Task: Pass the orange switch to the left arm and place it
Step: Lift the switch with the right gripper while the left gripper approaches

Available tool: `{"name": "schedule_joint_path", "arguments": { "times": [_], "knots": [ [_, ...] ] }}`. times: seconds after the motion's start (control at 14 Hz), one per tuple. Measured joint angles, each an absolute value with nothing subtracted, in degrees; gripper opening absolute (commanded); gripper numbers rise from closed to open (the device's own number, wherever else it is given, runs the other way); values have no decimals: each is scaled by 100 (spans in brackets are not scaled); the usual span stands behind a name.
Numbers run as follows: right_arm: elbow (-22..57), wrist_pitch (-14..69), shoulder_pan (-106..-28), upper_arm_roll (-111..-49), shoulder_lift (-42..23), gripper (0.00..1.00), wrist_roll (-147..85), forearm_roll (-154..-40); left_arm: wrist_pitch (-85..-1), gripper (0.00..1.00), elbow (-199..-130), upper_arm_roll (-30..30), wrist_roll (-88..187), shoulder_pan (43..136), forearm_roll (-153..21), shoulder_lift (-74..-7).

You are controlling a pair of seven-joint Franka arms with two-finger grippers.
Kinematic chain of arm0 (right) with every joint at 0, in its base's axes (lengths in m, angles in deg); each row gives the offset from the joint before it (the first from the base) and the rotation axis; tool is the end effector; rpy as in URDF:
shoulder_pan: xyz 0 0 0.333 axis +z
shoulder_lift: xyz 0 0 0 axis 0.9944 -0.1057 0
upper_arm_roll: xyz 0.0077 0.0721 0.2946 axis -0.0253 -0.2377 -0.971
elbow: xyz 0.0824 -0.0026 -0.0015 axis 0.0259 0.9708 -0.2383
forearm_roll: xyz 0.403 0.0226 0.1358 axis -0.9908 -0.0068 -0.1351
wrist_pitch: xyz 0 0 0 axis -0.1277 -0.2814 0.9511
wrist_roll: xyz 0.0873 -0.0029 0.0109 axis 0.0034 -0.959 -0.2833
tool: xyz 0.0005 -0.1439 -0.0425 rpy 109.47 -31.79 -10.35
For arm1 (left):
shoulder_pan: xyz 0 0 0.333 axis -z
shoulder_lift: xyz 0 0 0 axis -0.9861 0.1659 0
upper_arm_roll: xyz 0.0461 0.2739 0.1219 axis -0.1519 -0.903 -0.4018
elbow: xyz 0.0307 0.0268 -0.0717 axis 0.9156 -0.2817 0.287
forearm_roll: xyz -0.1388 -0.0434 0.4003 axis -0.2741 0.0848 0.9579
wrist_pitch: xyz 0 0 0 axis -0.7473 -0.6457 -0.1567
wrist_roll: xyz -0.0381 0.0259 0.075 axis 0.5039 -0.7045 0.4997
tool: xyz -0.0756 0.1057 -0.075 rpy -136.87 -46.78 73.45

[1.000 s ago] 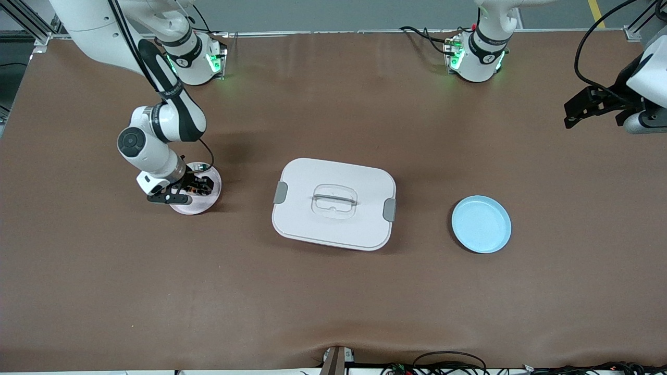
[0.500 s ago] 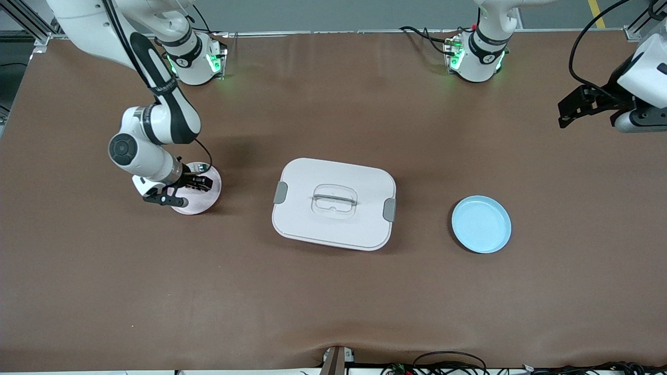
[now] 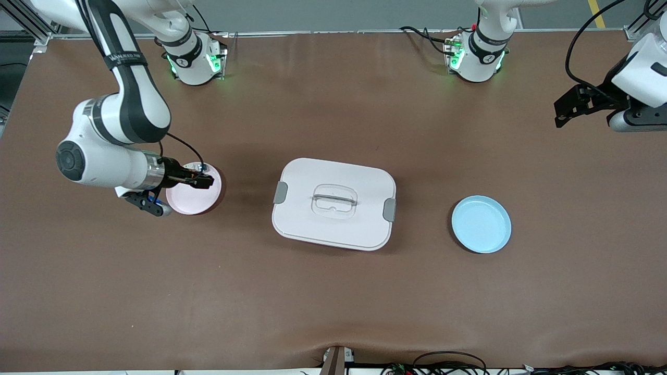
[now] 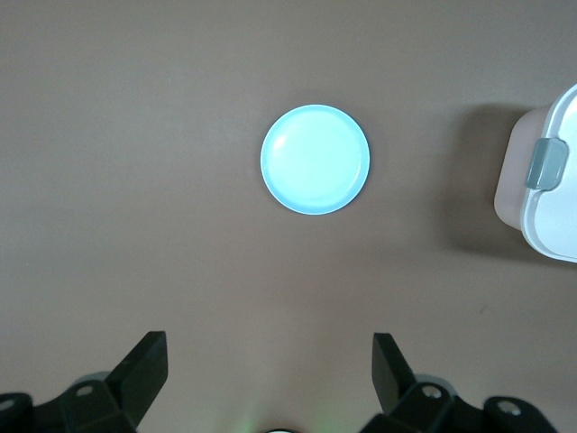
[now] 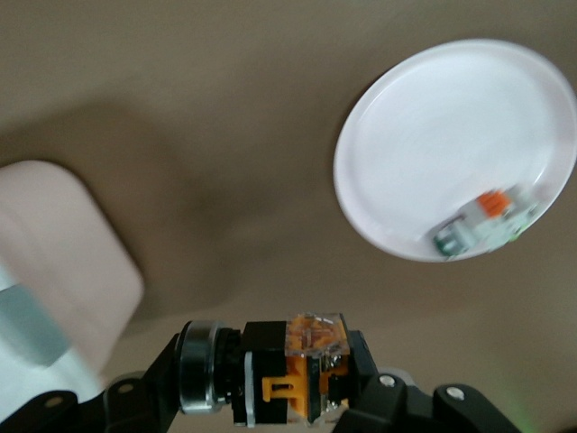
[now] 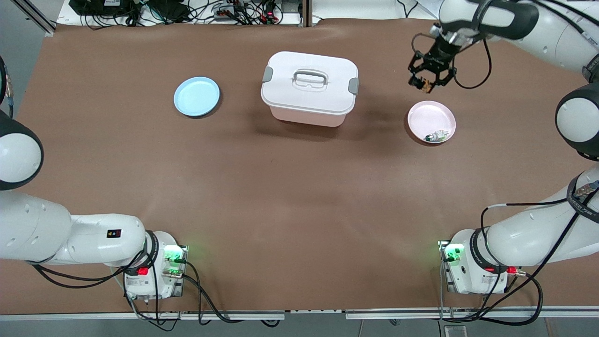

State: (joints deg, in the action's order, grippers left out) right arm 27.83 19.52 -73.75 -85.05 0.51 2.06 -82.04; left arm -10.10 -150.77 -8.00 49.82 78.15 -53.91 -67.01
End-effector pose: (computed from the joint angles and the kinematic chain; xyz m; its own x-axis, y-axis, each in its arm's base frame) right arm 0.5831 0.1442 0.2970 0.8276 -0.4005 -0.3933 -0.4882 -0.8594 -0.1522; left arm 0.5682 -0.0720 0.6051 0.9998 -0.0171 -0.0131 -0.0178 -0.9984 -0.0544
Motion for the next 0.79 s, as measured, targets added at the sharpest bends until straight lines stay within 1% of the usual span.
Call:
{"name": "schedule_joint_path", "arguments": {
  "times": [0.14, 0.43, 0.64, 0.79],
  "knots": [
    [2413, 1738, -7183, -8510, 44, 0, 816, -8436, -1010, 100, -15078, -800, 4982, 7801, -5391, -6701],
    [1652, 1673, -6614, -8524, -18, 0, 2287, -8946, -1009, 100, -15086, -791, 5112, 7813, -5664, -6618],
    [977, 1674, -6173, -8530, -287, 0, 3563, -9392, -1007, 100, -15087, -748, 5134, 7946, -5832, -6522],
    [595, 1700, -5903, -8532, -525, 0, 4366, -9647, -1006, 100, -15089, -725, 5134, 8000, -6300, -6476]
  ]
}}
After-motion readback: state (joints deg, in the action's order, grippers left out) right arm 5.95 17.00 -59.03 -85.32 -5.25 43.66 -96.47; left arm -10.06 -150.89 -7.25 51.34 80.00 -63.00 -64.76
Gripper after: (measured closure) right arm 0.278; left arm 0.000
